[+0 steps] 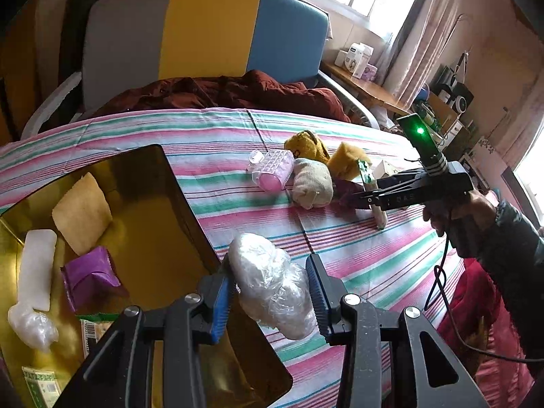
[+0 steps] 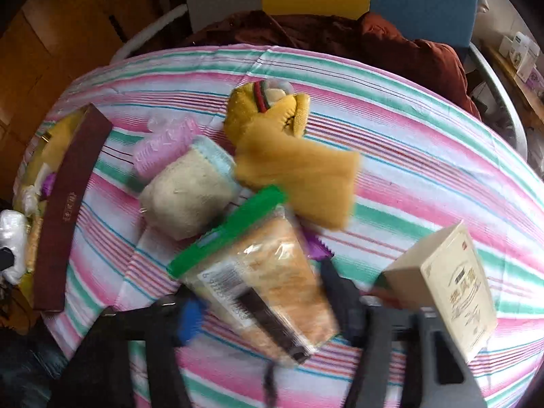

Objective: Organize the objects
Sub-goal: 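Grasp the second cracker packet with right while left holds the wrapped bundle, then carry the bundle and cracker packet into the gold tray and open both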

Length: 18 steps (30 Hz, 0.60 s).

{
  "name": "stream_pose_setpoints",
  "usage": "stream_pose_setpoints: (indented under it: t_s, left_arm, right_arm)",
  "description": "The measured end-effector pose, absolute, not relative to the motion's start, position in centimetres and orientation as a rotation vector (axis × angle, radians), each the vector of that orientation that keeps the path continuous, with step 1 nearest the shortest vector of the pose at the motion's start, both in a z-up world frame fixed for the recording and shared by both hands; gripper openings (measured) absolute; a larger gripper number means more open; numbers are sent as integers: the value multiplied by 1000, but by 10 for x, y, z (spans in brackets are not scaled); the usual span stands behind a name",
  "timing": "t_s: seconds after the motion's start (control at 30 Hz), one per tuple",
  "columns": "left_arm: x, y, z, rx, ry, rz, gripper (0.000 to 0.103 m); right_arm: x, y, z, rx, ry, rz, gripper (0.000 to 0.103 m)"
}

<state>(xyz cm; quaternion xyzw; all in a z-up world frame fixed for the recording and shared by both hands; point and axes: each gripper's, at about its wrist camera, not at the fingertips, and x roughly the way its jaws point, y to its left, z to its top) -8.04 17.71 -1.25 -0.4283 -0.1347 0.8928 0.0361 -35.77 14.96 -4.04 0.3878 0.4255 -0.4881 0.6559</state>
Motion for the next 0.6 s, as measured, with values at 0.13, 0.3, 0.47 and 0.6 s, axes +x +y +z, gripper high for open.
stream_pose_setpoints:
  t_s: [0.13,0.3,0.47,0.6]
  left_arm:
    - [-76,178,-11,-1312,-420,2741,42]
    - [-66,176,-7,-1287,-434,2750,42]
    - [-53,174,-2,-1256,-444,2770,42]
    - [-42,170,3,-1235,-453,2795,42]
  right_arm:
    - [-358,173,-26,874,919,-1133,47]
    - [-365,201,-8,910,827,-1175,41]
    - [-345,221,7,865,806,-1200,39]
    - [-320,224,17,830,763,-1195,39]
